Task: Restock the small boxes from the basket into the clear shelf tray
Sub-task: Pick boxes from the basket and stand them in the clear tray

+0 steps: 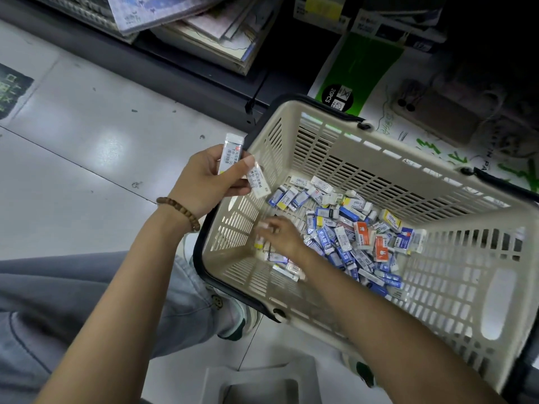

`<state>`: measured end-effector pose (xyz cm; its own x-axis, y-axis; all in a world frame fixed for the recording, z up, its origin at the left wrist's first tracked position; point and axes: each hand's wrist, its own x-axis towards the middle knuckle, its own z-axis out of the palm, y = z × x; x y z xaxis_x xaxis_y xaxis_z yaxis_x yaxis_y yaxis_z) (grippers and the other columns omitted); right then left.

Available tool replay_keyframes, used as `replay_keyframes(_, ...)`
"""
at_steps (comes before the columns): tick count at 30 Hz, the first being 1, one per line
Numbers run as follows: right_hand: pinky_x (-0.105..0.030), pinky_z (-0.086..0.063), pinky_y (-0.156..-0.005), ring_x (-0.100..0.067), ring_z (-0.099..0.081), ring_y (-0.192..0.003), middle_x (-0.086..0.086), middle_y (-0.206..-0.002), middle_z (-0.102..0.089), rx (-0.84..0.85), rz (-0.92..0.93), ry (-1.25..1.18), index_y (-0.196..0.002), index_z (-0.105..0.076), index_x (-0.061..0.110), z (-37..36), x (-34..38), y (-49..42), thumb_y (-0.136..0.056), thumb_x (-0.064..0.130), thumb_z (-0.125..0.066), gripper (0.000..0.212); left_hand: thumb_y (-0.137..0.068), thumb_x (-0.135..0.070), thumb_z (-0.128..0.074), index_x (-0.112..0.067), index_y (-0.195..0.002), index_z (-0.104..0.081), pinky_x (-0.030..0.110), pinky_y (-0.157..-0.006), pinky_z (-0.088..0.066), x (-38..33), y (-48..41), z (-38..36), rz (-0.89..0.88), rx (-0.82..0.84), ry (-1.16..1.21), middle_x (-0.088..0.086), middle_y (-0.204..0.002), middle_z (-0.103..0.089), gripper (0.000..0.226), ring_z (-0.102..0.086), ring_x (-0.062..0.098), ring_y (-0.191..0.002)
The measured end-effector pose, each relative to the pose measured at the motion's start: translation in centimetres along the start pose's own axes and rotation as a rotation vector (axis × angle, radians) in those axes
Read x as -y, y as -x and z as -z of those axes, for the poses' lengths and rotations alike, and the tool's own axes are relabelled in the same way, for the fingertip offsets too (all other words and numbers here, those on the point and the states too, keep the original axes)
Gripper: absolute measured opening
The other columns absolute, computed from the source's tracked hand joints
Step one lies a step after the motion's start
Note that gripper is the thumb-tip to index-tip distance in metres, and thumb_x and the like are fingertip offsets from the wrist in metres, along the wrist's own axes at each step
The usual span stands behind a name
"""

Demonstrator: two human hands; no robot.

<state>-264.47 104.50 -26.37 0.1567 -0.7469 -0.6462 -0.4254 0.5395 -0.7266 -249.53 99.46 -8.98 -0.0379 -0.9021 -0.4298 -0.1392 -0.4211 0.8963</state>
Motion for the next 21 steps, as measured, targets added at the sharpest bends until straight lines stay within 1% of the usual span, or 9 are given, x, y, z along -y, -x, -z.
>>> replay_keyframes(2, -0.011, -0.046, -0.070, -0.018, -0.058, -0.093, -0.012, -0.111, -0.064, -0.048, -0.010, -0.129, -0.119, -0.061, 0.004, 3.5, 0.9, 1.1, -0.092, 0.022, -0.058, 0.032, -0.090, -0.018, -0.057, -0.012, -0.092, -0.063, 0.017, -0.061, -0.056, 0.0, 0.1, -1.2, 0.000, 0.069, -0.044, 0.002, -0.082, -0.072, 0.009, -0.070, 0.012, -0.070)
replay_keyframes(4, -0.012, -0.048, -0.074, -0.016, -0.059, -0.094, -0.013, -0.111, -0.066, -0.116, -0.009, -0.207, -0.120, -0.060, 0.000, 7.7, 2.1, 2.7, -0.096, 0.022, -0.050, 0.033, -0.093, -0.018, -0.051, -0.005, -0.102, -0.061, 0.019, -0.064, -0.057, 0.2, 0.3, -2.7, 0.024, 0.146, -0.079, 0.007, -0.090, -0.069, 0.019, -0.068, 0.014, -0.072)
replay_keyframes(7, -0.012, -0.053, -0.063, -0.009, -0.065, -0.072, 0.003, -0.080, -0.070, -0.192, 0.019, -0.378, -0.114, -0.061, 0.002, 12.8, 4.6, 5.6, -0.097, 0.021, -0.048, 0.029, -0.099, -0.021, -0.039, 0.000, -0.114, -0.058, 0.027, -0.081, -0.056, 1.0, 0.6, -4.3, 0.105, 0.220, -0.115, 0.010, -0.108, -0.063, 0.032, -0.062, 0.015, -0.089)
replay_keyframes(9, -0.014, -0.055, -0.064, -0.006, -0.063, -0.064, 0.007, -0.067, -0.067, -0.162, 0.085, -0.492, -0.105, -0.063, 0.004, 14.3, 6.5, 6.9, -0.095, 0.018, -0.050, 0.021, -0.100, -0.020, -0.035, 0.002, -0.119, -0.054, 0.032, -0.086, -0.053, 1.4, 0.8, -4.7, 0.163, 0.227, -0.103, 0.008, -0.106, -0.062, 0.035, -0.060, 0.014, -0.086)
replay_keyframes(13, -0.013, -0.054, -0.061, -0.005, -0.064, -0.064, -0.002, -0.078, -0.067, -0.006, 0.140, -0.568, -0.090, -0.065, 0.009, 12.3, 9.4, 7.3, -0.091, 0.012, -0.055, 0.010, -0.097, -0.028, -0.043, -0.006, -0.109, -0.058, 0.026, -0.069, -0.059, 1.1, 1.4, -5.1, 0.257, 0.249, 0.090, 0.008, -0.100, -0.064, 0.030, -0.067, 0.014, -0.077)
replay_keyframes(15, -0.016, -0.055, -0.066, -0.008, -0.065, -0.069, -0.004, -0.083, -0.068, 0.061, 0.127, -0.600, -0.091, -0.065, 0.009, 10.5, 10.1, 6.7, -0.091, 0.015, -0.056, 0.011, -0.093, -0.024, -0.051, -0.008, -0.110, -0.058, 0.021, -0.065, -0.057, 0.9, 1.7, -4.7, 0.203, 0.312, 0.036, 0.004, -0.096, -0.066, 0.025, -0.069, 0.009, -0.074)
replay_keyframes(17, -0.020, -0.056, -0.071, -0.012, -0.065, -0.074, -0.003, -0.085, -0.068, 0.098, 0.108, -0.677, -0.094, -0.066, 0.011, 9.7, 10.1, 5.7, -0.093, 0.023, -0.054, 0.017, -0.090, -0.015, -0.054, -0.005, -0.113, -0.057, 0.017, -0.063, -0.055, 0.4, 1.7, -3.8, 0.146, 0.289, 0.000, 0.002, -0.090, -0.068, 0.025, -0.069, 0.006, -0.071)
replay_keyframes(19, -0.022, -0.056, -0.071, -0.011, -0.064, -0.074, -0.003, -0.087, -0.068, 0.028, 0.057, -0.658, -0.099, -0.067, 0.012, 9.7, 9.0, 4.3, -0.095, 0.027, -0.051, 0.022, -0.089, -0.012, -0.054, -0.004, -0.111, -0.057, 0.015, -0.062, -0.054, -0.2, 1.6, -2.5, 0.124, 0.204, 0.037, 0.001, -0.087, -0.069, 0.023, -0.069, 0.005, -0.071)
replay_keyframes(21, -0.028, -0.055, -0.077, -0.013, -0.061, -0.073, -0.008, -0.091, -0.066, -0.104, -0.060, -0.402, -0.115, -0.062, 0.007, 9.5, 6.7, 2.7, -0.094, 0.023, -0.056, 0.027, -0.088, -0.012, -0.055, -0.005, -0.109, -0.057, 0.015, -0.063, -0.055, -1.0, 1.3, -1.2, 0.104, 0.129, 0.102, 0.001, -0.089, -0.069, 0.021, -0.069, 0.006, -0.075)
